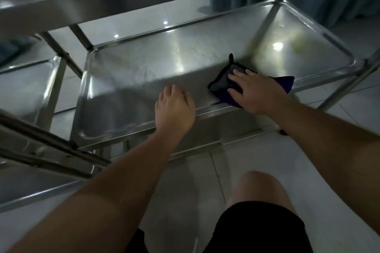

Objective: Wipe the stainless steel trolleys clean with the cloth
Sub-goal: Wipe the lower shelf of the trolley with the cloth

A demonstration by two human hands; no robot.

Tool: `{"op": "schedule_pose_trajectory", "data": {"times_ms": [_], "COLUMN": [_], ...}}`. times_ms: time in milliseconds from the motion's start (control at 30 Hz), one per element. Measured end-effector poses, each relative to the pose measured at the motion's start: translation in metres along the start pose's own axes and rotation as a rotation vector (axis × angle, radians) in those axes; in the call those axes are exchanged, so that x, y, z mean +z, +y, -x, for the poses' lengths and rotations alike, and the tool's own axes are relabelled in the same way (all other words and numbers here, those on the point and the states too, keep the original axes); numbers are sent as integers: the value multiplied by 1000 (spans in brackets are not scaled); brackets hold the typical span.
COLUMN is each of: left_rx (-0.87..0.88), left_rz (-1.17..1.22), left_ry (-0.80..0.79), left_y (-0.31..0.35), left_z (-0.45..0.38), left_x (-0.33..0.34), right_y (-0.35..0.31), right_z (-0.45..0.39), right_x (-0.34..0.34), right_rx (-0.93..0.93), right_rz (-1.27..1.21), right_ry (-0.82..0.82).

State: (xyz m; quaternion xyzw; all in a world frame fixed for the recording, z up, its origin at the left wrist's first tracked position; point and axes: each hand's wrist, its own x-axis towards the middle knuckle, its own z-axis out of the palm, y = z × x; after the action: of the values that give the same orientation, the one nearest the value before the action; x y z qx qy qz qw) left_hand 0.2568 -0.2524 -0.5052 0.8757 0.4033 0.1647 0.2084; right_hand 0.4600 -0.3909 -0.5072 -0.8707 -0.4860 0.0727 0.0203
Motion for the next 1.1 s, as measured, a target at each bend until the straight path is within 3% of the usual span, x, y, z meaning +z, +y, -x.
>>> {"op": "schedule_pose_trajectory", "data": {"times_ms": [367, 533, 633, 767, 867, 967, 1100], "left_rx": [99, 74, 82, 83, 106, 107, 119], "left_rz": [-189, -192, -208, -209, -218, -232, -248], "left_ry": [-102, -121, -103, -99, -113, -103, -95], "left_y": [27, 22, 21, 19, 17, 17, 17], "left_z": [-24, -24, -23, -24, -24, -25, -25], "left_x": [36, 46, 50, 54, 54, 54, 53], "right_y": [127, 122, 81, 10, 7, 44, 136], "right_z": [11, 2, 4, 8, 9, 8, 7], "right_x": [-12, -11, -8, 5, 6, -2, -14], "right_rx": [287, 420, 338, -40, -168, -141, 73], "right_rz": [1, -15, -6, 19, 9, 18, 24], "right_ry": [23, -13, 19, 11, 26, 51, 81]}}
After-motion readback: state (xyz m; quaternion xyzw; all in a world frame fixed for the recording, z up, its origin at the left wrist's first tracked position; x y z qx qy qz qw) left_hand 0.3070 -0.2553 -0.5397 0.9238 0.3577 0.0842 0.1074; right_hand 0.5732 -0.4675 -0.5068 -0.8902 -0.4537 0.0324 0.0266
